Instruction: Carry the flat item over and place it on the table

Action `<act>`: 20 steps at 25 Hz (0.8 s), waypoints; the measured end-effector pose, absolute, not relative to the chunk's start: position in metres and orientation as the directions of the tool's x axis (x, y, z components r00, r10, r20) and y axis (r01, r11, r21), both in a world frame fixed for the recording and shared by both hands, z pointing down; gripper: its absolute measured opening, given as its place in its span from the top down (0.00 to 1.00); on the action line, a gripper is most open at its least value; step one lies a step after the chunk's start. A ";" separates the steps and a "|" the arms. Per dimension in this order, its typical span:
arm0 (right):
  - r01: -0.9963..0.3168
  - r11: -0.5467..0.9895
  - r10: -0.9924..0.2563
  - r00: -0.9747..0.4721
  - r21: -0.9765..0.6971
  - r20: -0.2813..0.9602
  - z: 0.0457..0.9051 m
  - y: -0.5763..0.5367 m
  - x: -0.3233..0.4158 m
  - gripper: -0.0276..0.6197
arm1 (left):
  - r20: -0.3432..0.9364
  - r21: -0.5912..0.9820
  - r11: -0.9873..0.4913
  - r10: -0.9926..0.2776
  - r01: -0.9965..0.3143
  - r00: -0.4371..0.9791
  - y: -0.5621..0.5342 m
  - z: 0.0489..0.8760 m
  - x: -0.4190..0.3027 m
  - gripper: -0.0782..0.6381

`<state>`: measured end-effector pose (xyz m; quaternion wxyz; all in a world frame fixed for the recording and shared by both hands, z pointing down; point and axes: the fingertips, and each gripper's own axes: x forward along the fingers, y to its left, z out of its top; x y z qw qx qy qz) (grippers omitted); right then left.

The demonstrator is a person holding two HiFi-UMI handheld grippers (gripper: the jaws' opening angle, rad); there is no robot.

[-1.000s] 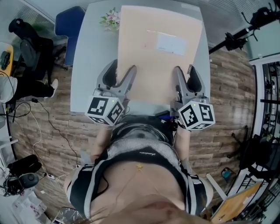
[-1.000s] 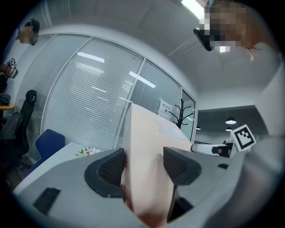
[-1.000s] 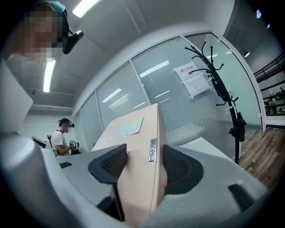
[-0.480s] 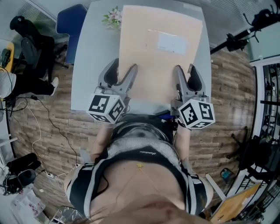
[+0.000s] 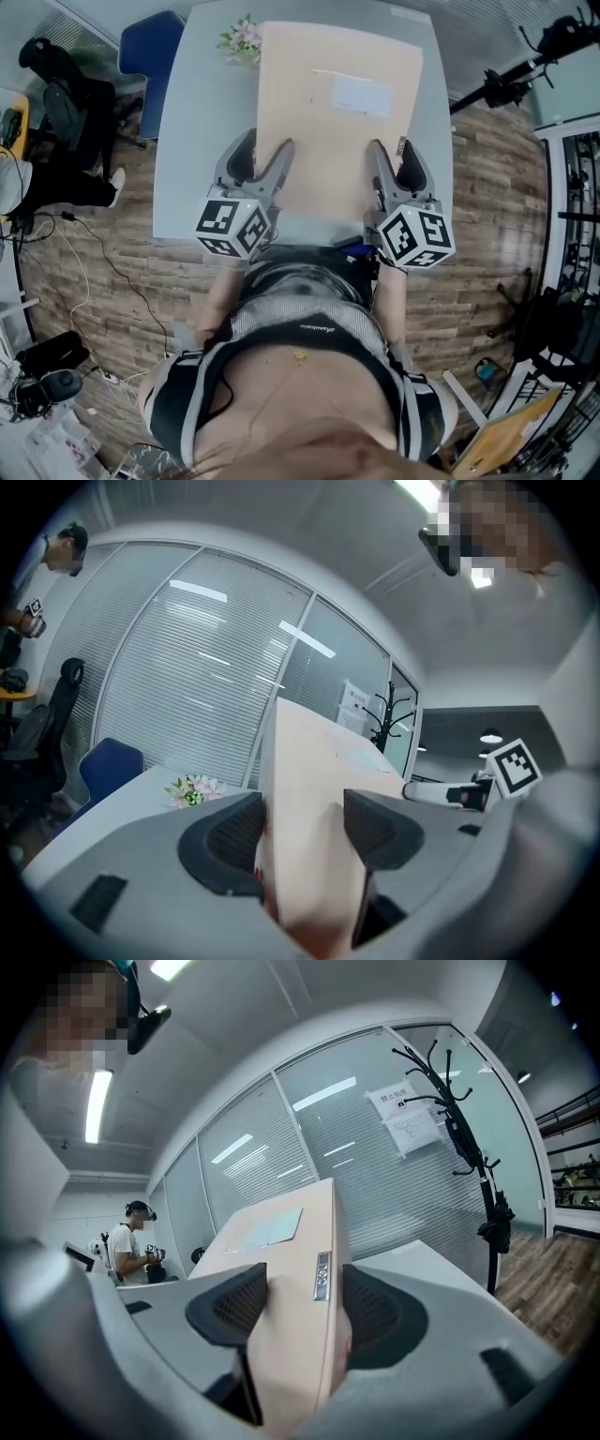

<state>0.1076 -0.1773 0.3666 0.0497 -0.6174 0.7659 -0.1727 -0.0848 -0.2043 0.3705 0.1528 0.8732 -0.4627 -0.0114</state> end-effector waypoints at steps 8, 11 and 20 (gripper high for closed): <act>-0.929 0.160 -0.955 -0.231 -0.333 0.186 0.391 -0.182 0.104 0.58 | 0.170 0.293 -0.508 -0.806 -0.810 0.567 -0.209 0.395 -0.088 0.52; -0.928 0.152 -0.949 -0.234 -0.341 0.212 0.403 -0.187 0.103 0.58 | 0.192 0.305 -0.497 -0.803 -0.812 0.564 -0.213 0.408 -0.089 0.52; -0.923 0.129 -0.930 -0.240 -0.362 0.280 0.440 -0.194 0.100 0.58 | 0.262 0.331 -0.471 -0.786 -0.818 0.559 -0.218 0.445 -0.093 0.52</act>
